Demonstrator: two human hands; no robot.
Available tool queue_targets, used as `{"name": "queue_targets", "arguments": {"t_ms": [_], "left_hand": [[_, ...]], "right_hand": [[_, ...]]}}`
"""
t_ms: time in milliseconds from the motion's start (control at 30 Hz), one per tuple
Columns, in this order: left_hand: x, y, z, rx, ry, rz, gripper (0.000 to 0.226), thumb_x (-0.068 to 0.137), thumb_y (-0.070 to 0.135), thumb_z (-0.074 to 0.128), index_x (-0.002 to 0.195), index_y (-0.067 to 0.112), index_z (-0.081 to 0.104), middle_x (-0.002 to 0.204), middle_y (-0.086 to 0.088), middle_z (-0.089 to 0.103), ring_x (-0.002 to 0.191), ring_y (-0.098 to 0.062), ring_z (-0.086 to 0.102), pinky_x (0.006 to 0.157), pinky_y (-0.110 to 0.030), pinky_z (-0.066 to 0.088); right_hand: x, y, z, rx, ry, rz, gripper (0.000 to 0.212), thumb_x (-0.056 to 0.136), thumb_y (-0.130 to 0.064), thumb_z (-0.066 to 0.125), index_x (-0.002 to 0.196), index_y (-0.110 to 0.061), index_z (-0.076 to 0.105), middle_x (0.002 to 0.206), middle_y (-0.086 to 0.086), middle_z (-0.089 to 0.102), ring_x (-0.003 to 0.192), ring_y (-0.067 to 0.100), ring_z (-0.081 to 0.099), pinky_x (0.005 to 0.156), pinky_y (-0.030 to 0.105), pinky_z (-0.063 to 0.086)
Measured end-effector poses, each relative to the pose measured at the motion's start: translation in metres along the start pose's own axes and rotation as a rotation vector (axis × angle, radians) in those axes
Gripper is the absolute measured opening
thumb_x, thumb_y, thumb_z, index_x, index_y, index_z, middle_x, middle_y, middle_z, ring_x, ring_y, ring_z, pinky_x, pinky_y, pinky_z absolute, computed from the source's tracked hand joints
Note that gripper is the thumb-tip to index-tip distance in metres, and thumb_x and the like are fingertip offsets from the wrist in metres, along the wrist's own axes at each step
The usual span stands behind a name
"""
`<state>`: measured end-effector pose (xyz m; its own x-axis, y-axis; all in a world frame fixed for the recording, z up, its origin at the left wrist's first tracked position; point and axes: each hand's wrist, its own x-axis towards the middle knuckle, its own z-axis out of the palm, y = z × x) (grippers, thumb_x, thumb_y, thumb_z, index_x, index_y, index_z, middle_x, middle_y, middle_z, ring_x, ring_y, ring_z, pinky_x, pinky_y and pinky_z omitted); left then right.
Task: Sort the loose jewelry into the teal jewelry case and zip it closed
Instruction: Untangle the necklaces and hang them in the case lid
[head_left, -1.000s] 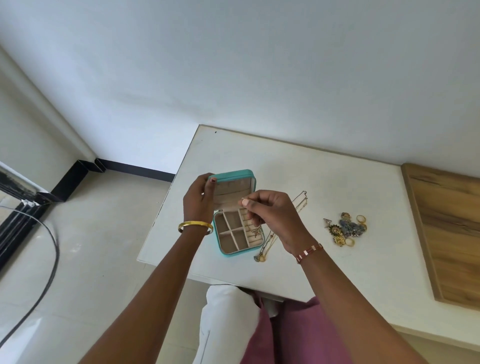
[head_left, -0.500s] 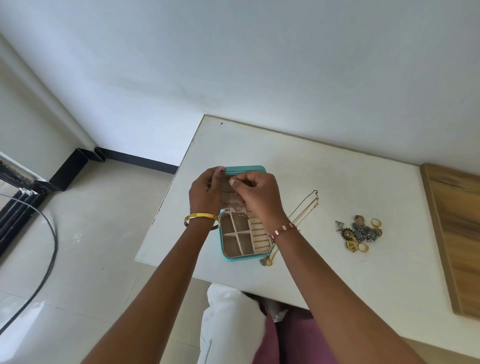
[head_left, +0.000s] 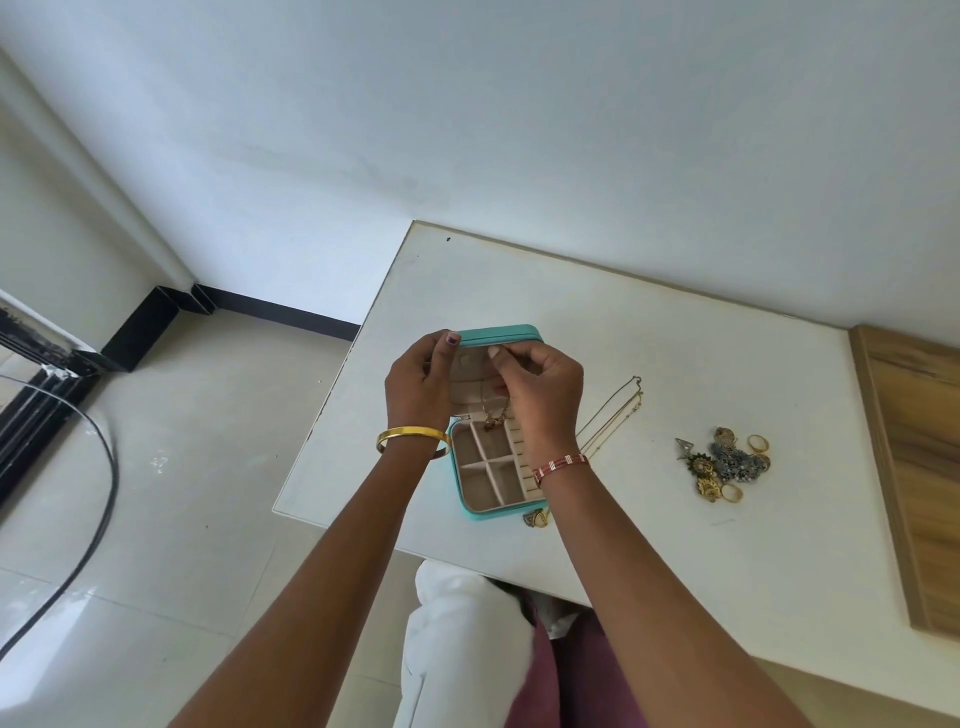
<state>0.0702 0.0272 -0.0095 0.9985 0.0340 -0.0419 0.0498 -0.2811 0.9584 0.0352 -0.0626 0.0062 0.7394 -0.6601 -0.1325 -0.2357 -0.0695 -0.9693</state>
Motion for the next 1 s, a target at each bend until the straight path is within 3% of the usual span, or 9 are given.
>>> {"name": "queue_targets", "arguments": {"t_ms": [167,333,500,633,733,800,933,1000], "left_hand": [[-0.002,0.000,-0.001,-0.001,0.007,-0.004,0.031,0.094,0.026,0.046,0.108,0.005,0.065,0.107,-0.011,0.067,0.089,-0.015,0.053,0.071,-0.013,0.040],[-0.004,0.002,-0.002,-0.031,0.007,-0.027,0.031,0.093,0.026,0.047,0.109,0.006,0.065,0.106,-0.008,0.066,0.092,-0.013,0.054,0.079,-0.021,0.043],[-0.005,0.001,-0.001,-0.035,0.001,-0.026,0.030,0.093,0.026,0.047,0.108,0.006,0.065,0.098,0.000,0.062,0.091,-0.014,0.055,0.076,-0.019,0.044],[-0.003,0.001,-0.001,-0.038,-0.002,-0.039,0.030,0.093,0.025,0.047,0.108,0.006,0.065,0.098,0.000,0.062,0.091,-0.014,0.054,0.082,-0.024,0.043],[-0.003,0.001,-0.001,-0.033,-0.001,-0.036,0.031,0.093,0.025,0.047,0.108,0.006,0.065,0.104,-0.006,0.065,0.090,-0.014,0.053,0.081,-0.023,0.042],[-0.003,-0.001,-0.001,-0.027,-0.002,-0.033,0.031,0.093,0.025,0.047,0.109,0.005,0.065,0.107,-0.009,0.066,0.090,-0.014,0.052,0.079,-0.023,0.042],[-0.002,-0.006,-0.002,-0.040,-0.005,-0.012,0.030,0.093,0.024,0.048,0.112,0.007,0.064,0.108,-0.008,0.065,0.090,-0.013,0.053,0.074,-0.017,0.045],[-0.004,-0.009,-0.003,-0.040,-0.017,0.004,0.030,0.093,0.023,0.048,0.117,0.010,0.061,0.108,-0.001,0.063,0.092,-0.012,0.053,0.075,-0.012,0.044]], "right_hand": [[0.002,0.001,0.000,-0.001,0.029,0.034,0.012,0.077,-0.009,0.072,0.088,-0.003,0.072,0.082,0.012,0.072,0.076,0.026,0.069,0.075,0.044,0.058],[0.002,0.004,-0.009,-0.134,0.015,-0.016,0.011,0.077,-0.009,0.072,0.086,-0.003,0.073,0.079,0.011,0.072,0.073,0.023,0.068,0.074,0.039,0.058],[0.002,0.012,-0.013,-0.269,-0.015,-0.098,0.015,0.081,-0.010,0.069,0.094,-0.003,0.072,0.087,0.011,0.073,0.071,0.011,0.062,0.062,0.009,0.046],[0.001,0.018,-0.015,-0.326,-0.053,-0.122,0.016,0.080,-0.009,0.068,0.095,-0.004,0.072,0.088,0.010,0.073,0.072,0.011,0.061,0.069,0.019,0.051],[-0.002,0.023,-0.022,-0.360,-0.066,-0.166,0.015,0.081,-0.007,0.066,0.095,-0.005,0.071,0.089,0.008,0.073,0.074,0.010,0.061,0.065,0.008,0.043],[-0.005,0.029,-0.029,-0.363,-0.036,-0.219,0.013,0.082,-0.005,0.065,0.094,-0.005,0.071,0.089,0.007,0.072,0.076,0.012,0.063,0.068,0.007,0.043],[-0.012,0.040,-0.042,-0.394,-0.003,-0.280,0.015,0.082,-0.001,0.062,0.094,-0.005,0.071,0.089,0.009,0.071,0.077,0.017,0.063,0.073,0.025,0.052],[-0.015,0.044,-0.045,-0.443,-0.033,-0.285,0.015,0.082,-0.001,0.062,0.094,-0.004,0.071,0.089,0.011,0.071,0.078,0.020,0.063,0.074,0.028,0.052]]}}
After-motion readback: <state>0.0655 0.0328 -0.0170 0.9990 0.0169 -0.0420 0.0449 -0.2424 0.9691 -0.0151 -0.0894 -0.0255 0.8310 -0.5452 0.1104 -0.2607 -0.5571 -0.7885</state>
